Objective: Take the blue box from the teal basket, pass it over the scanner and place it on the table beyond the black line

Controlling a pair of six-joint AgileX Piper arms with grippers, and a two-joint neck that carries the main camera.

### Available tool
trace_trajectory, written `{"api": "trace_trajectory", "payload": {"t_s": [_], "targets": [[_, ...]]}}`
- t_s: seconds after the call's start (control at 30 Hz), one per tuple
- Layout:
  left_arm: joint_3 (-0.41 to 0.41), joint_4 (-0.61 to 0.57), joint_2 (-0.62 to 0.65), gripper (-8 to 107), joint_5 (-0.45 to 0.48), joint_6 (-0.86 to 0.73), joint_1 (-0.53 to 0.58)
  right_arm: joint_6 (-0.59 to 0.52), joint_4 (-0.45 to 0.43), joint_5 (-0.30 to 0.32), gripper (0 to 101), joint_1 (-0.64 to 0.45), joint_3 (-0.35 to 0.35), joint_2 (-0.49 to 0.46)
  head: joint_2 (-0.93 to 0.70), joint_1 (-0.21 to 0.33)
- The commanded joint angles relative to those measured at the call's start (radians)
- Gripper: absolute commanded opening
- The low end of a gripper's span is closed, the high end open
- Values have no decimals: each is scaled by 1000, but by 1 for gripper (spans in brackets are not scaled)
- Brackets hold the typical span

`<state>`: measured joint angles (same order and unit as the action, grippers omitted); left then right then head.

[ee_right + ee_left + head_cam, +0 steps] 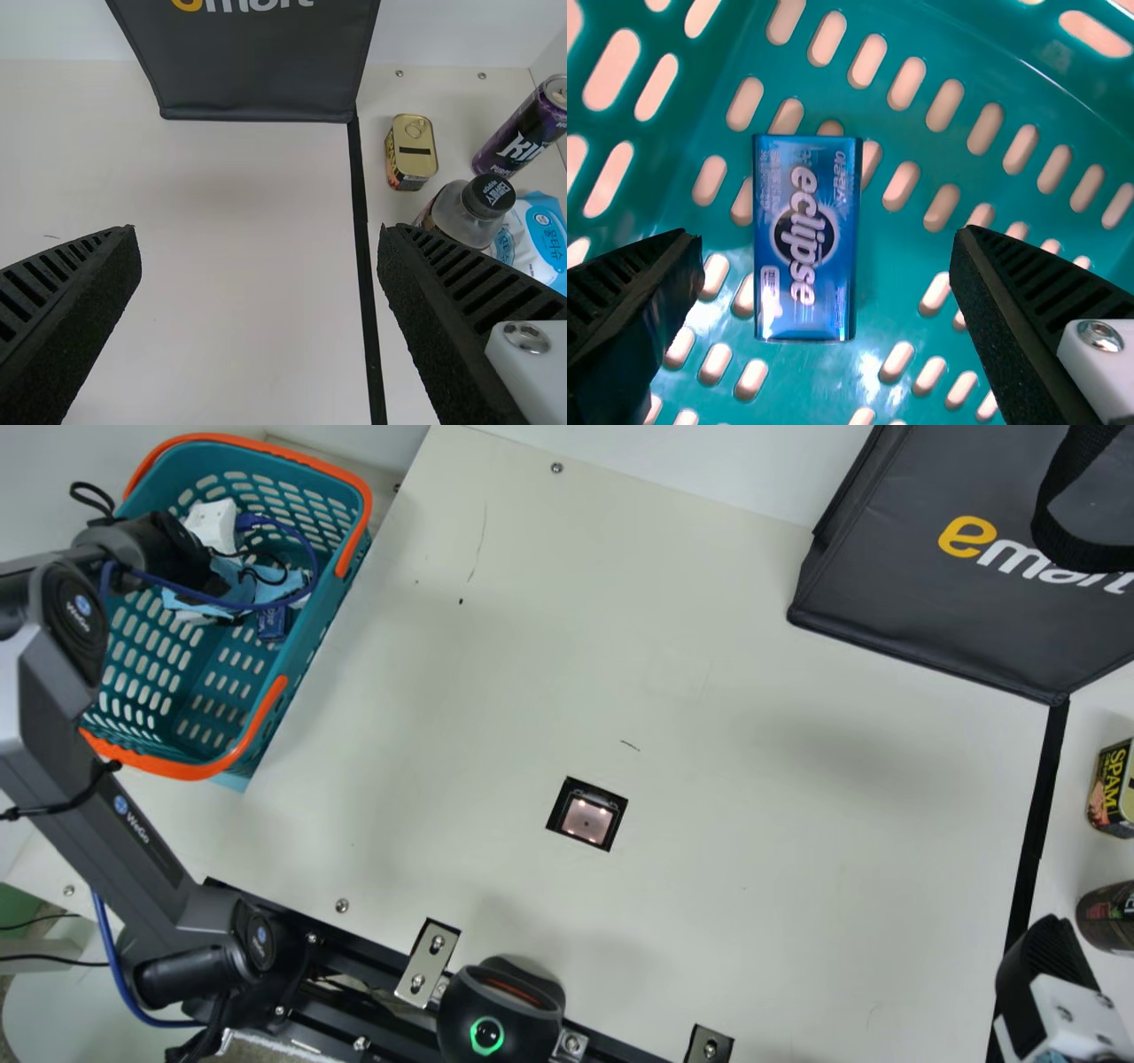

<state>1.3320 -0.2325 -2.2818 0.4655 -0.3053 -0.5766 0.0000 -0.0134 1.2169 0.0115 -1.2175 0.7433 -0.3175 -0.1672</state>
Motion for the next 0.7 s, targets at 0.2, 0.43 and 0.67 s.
{"api": "trace_trajectory", "payload": {"t_s": [0.2, 0.43, 0.67], "targets": [[45, 13, -43, 90, 8, -1, 5, 0, 0, 0, 95, 0, 0, 0, -4, 29], [73, 26, -70, 90, 16, 7, 9, 0, 0, 0, 95, 0, 0, 0, -4, 29], [88, 30, -81, 43, 25, 9, 11, 0, 0, -1, 95, 0, 0, 0, -4, 29]]}}
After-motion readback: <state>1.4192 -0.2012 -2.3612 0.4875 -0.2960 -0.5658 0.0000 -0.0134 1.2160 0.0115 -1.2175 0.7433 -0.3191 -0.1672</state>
